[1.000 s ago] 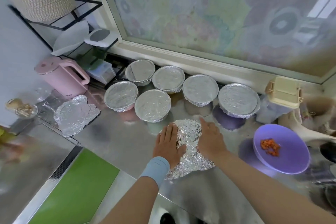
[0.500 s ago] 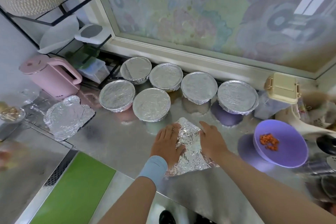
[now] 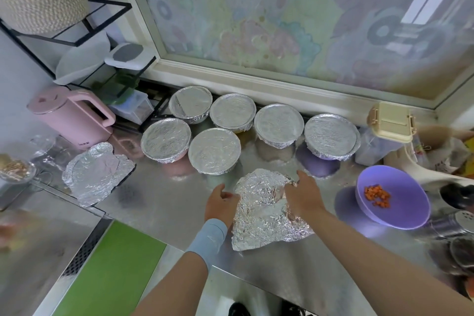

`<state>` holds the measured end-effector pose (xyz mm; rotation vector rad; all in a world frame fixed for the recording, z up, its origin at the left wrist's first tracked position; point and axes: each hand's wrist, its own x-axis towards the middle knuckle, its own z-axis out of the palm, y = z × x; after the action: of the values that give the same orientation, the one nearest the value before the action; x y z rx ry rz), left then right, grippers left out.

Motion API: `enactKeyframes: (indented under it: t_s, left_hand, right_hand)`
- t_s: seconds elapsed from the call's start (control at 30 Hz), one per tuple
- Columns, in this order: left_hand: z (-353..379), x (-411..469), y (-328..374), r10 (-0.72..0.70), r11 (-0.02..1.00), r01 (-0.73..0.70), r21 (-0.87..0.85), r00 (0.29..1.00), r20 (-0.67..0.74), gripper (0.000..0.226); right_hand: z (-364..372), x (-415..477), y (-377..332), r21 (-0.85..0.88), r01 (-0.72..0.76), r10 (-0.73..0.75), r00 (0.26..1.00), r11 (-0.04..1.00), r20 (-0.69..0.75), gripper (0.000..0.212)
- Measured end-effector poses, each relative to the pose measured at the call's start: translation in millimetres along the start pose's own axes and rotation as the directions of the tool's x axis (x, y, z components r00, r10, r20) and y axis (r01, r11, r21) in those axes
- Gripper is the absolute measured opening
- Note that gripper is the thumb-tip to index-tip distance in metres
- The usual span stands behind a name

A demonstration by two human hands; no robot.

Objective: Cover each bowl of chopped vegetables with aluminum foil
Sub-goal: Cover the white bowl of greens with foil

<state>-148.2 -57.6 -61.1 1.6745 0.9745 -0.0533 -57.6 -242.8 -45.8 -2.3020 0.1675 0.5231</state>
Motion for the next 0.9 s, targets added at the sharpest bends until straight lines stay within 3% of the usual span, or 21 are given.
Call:
enactKeyframes:
  t_s: [0.1,0.27,0.4,0.53,0.67,0.77,0.83,0.9]
  left_hand:
    - [-9,-2,8,0.054,0.998,-0.054,-0.015,0.998,0.016,0.048]
    - [-21,-12,36,0.289,0.947,-0.283,0.153,0.957,-0.022,0.041]
    - [-27,-14,70,0.516,0.836,-0.51,0.201,0.856,0.026,0.063]
    - [-35,-20,113,0.572,0.757,-0.6,0.259,0.8,0.18,0.076]
    - [-41,-29,140,0.604,0.644,-0.645,0.411,0.758,0.245,0.041]
    - [-40,-29,136,0.645,0.616,-0.663,0.426,0.735,0.21,0.017]
    - [-36,-27,126,0.663,0.583,-0.681,0.443,0.714,0.227,0.013]
    - [-32,-28,115,0.661,0.527,-0.697,0.486,0.695,0.281,0.022]
  right_hand:
    - [-15,-2,-13,0.231,-0.025,0.014,0.999,0.973,0.048,0.063]
    - [-43,-2,-32,0.407,-0.013,-0.061,0.984,0.913,0.168,0.019]
    - [-64,-6,-53,0.423,-0.018,-0.104,0.959,0.906,0.264,0.014]
    - [-86,-16,-74,0.416,0.099,-0.233,0.929,0.904,0.286,0.008]
    - [-91,-7,-79,0.476,0.231,-0.296,0.953,0.848,0.065,0.015]
    - [-94,-4,-75,0.26,0.377,-0.344,0.925,0.889,-0.164,0.026]
    - [-91,-3,-68,0.323,0.286,-0.258,0.958,0.902,-0.128,0.029]
    - [-85,-1,-62,0.591,0.066,-0.09,0.996,0.804,0.011,0.031]
